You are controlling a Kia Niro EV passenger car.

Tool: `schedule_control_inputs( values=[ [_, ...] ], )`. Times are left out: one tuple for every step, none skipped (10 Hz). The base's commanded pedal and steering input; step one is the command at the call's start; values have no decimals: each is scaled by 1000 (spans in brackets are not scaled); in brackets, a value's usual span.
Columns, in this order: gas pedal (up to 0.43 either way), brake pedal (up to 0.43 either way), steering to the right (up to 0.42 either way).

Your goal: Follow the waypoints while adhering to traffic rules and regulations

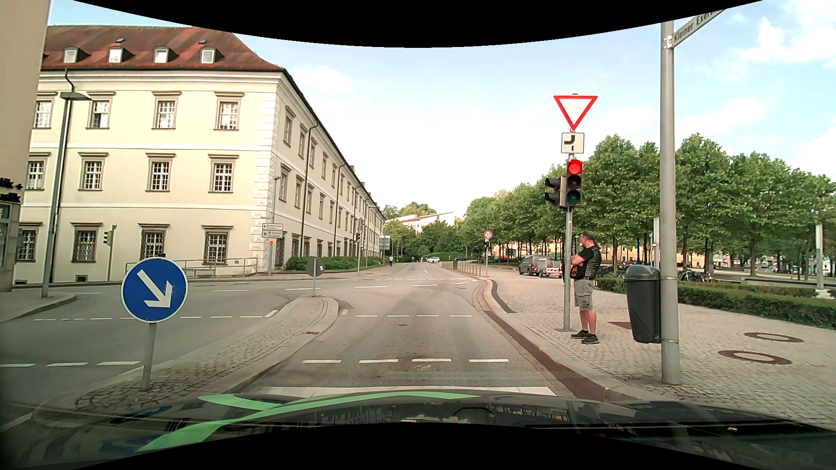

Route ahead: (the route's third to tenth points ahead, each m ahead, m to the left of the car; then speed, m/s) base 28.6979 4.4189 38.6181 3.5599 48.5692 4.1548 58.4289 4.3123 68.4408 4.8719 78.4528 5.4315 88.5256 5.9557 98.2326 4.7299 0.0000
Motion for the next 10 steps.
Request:
schedule_control_inputs(
  values=[
    [0,451,5],
    [0,451,5],
    [0,457,5],
    [0,457,5],
    [0,457,5],
    [0,457,5],
    [0,457,5],
    [0,457,6],
    [0,457,6],
    [0,457,6]
  ],
)
